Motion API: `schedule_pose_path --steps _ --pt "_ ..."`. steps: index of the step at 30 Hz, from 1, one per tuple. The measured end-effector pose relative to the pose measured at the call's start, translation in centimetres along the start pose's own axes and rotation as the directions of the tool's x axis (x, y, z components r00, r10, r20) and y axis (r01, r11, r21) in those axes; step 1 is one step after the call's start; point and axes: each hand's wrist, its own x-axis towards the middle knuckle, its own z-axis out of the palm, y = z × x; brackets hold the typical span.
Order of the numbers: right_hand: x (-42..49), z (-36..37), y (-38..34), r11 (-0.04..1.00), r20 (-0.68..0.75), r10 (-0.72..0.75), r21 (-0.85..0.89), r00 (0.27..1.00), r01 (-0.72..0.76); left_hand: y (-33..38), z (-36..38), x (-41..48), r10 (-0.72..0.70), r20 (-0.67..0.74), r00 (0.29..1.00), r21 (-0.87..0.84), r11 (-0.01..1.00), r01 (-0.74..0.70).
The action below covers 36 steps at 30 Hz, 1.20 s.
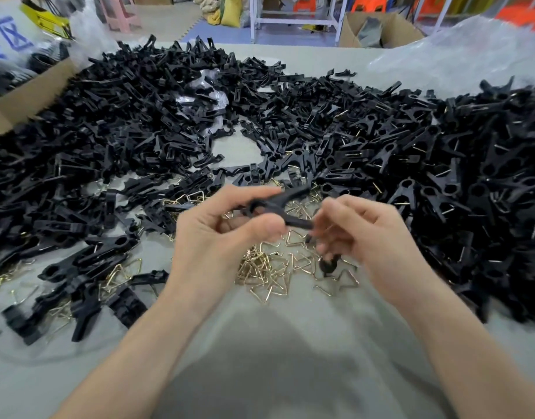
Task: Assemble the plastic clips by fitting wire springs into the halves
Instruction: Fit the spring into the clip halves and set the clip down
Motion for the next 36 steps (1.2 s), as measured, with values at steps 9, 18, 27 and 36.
schedule_pose_path --steps 9,18,27,36 --pt "0.4 1.6 3.1 0.425 0.016 -0.289 -0.894 0.957 0.143 -0.3 -1.0 1.0 -0.087 -0.104 0.991 -0.163 0.984 0.069" --pt "0.6 2.5 3.2 0.415 0.045 -0.301 -0.893 0.953 0.173 -0.8 -0.2 0.4 -0.079 -0.063 0.995 0.056 0.995 0.082" --pt "0.3 2.6 3.3 0.230 0.186 -0.406 -0.927 0.895 0.297 -3.0 -0.6 0.1 -0.003 0.019 1.000 0.266 0.964 -0.002" --pt "0.3 3.0 3.2 0.324 0.102 -0.550 -0.889 0.829 0.324 -3.6 -1.0 0.9 -0.030 -0.111 0.993 0.156 0.987 0.048"
